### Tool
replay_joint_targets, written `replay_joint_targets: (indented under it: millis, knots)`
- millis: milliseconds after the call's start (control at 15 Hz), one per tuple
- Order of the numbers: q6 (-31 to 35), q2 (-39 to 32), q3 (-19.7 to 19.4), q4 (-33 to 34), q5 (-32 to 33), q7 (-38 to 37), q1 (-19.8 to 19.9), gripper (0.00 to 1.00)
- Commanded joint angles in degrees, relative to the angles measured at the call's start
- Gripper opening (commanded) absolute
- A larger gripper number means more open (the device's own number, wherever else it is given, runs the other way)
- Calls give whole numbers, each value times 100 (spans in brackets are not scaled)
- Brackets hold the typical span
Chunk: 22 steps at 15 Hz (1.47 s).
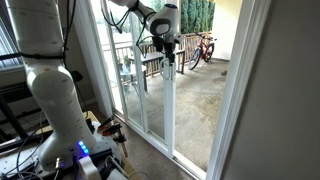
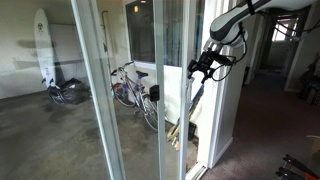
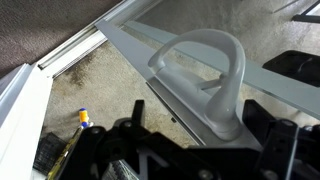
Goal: Slide the glass door to the right
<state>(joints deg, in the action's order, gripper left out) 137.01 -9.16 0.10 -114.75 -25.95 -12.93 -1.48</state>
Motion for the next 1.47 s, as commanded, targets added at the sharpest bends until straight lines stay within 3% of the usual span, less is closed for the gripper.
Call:
replay_joint_targets:
  millis: [0, 533, 1400]
  knots:
    - [-221, -134, -46, 194, 197, -242, 91, 100]
    - [-765, -275, -229, 433, 236, -186, 259, 100]
    - [-619, -362, -230, 199, 640, -349, 152, 100]
